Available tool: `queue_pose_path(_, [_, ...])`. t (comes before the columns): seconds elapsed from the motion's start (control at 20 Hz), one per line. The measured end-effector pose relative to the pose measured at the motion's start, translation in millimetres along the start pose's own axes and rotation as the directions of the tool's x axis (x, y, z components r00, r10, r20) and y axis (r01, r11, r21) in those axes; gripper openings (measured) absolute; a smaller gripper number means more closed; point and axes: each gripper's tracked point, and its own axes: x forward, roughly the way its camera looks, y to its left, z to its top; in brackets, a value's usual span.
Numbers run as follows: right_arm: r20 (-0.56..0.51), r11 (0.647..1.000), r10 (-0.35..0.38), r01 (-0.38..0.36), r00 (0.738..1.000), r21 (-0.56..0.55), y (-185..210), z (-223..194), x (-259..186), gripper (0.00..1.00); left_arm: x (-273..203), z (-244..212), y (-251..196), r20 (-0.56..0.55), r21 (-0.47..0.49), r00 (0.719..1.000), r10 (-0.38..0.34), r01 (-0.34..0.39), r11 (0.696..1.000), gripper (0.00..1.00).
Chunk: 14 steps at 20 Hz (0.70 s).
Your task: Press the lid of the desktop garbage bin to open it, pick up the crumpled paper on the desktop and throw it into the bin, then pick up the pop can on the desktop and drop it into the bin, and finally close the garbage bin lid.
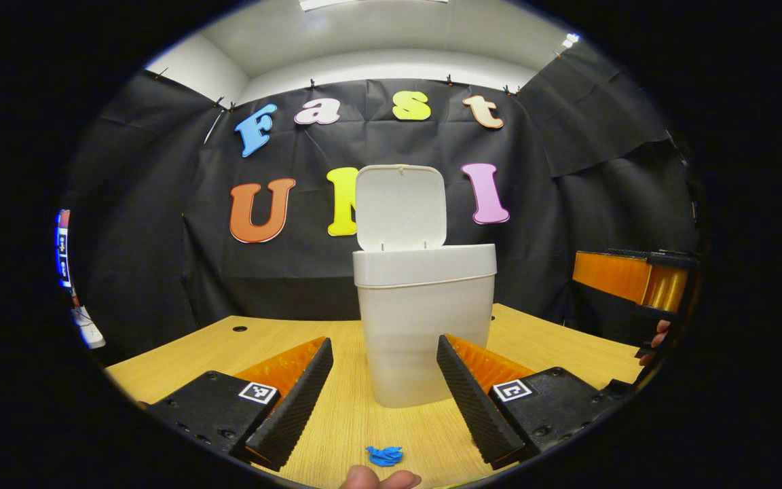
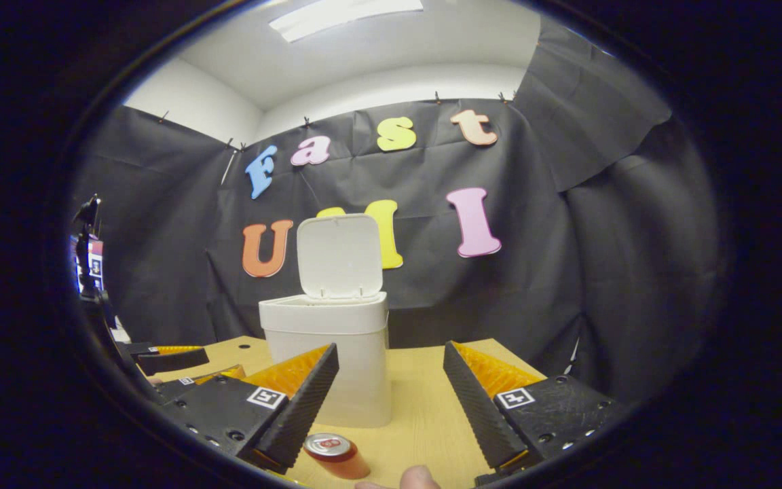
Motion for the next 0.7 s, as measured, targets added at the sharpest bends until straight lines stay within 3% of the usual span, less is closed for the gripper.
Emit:
queue_pose_path(0.05, [-0.001,1.000,-0.006,0.006,1.000,0.002,-5,-4,-4,0.96,-4,-9,2,-0.011,-0.002,1.000,0.010,-0.010,1.000,0.94])
queue_pose_path(0.1, [-0.005,1.000,-0.012,0.012,1.000,0.004,-8,-12,-5,0.96,-8,-18,2,-0.025,-0.010,1.000,0.016,-0.016,1.000,1.00])
queue_pose_path(0.35, [-0.052,1.000,-0.002,0.002,0.999,0.005,-7,-45,-10,0.99,-23,-85,6,-0.162,-0.058,0.986,0.040,-0.050,0.997,1.00])
queue_pose_path(0.5, [-0.052,1.000,0.000,0.000,0.999,0.007,-8,-54,-13,0.92,-28,-120,8,-0.245,-0.074,0.968,0.046,-0.066,0.995,1.00])
queue_pose_path(0.7, [-0.056,1.000,-0.007,0.005,0.998,-0.021,-9,-66,-15,0.95,-27,-149,6,-0.325,-0.075,0.945,0.033,-0.061,0.995,1.00])
